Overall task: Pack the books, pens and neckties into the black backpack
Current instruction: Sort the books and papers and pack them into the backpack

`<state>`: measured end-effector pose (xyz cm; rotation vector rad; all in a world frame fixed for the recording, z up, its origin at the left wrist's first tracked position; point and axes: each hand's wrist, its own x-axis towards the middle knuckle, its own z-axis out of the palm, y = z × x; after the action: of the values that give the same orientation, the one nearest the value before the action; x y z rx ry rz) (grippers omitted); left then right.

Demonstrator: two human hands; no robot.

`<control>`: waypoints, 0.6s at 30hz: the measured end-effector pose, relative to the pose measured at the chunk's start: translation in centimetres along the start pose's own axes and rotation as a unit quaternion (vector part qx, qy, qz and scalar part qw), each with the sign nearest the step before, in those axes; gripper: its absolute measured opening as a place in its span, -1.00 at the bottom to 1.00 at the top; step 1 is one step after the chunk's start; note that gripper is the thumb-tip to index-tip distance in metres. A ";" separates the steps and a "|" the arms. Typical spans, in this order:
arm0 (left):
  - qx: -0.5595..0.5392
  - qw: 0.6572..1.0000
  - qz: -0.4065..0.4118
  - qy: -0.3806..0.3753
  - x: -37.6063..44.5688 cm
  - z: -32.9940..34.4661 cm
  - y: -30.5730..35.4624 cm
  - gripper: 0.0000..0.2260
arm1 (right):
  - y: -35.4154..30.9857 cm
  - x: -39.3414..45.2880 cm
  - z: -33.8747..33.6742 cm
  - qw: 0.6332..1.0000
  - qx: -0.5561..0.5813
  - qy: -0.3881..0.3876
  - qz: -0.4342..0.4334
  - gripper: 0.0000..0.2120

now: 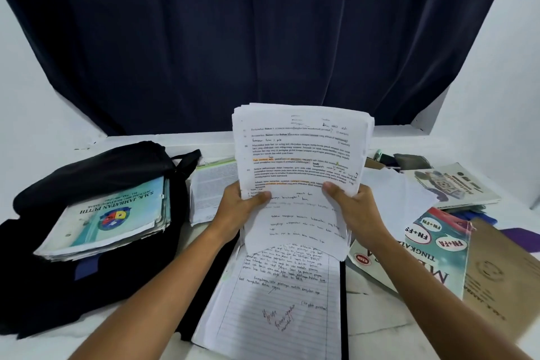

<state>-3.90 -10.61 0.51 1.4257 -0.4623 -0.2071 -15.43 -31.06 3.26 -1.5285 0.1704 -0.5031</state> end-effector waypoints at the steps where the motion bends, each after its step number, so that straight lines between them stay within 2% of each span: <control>1: 0.002 1.000 -0.004 0.002 0.0 0.0 -0.2 -0.65 | 0.1 0.1 -0.1 1.000 -0.014 -0.003 0.001 -0.83; 7: 0.018 0.999 0.021 0.020 0.5 0.1 0.7 -0.68 | -0.6 0.1 -0.1 1.000 -0.018 0.002 -0.008 -0.87; 10: 0.003 1.000 0.002 0.023 -0.2 0.1 -0.4 -0.63 | 0.9 -0.4 -0.1 0.998 -0.064 -0.001 0.024 -0.87; 13: 0.013 1.000 -0.005 0.025 0.0 0.0 -0.5 -0.66 | 1.4 -0.5 -0.2 0.993 -0.101 -0.017 0.052 -0.89; 18: 0.026 0.997 -0.068 -0.029 2.0 -0.4 0.5 -0.66 | 0.3 1.0 -1.6 0.994 -0.072 -0.049 0.063 -0.78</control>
<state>-2.02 -10.96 1.31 1.5067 -0.4204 -0.3482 -15.10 -32.92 3.07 -1.6679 0.2295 -0.3215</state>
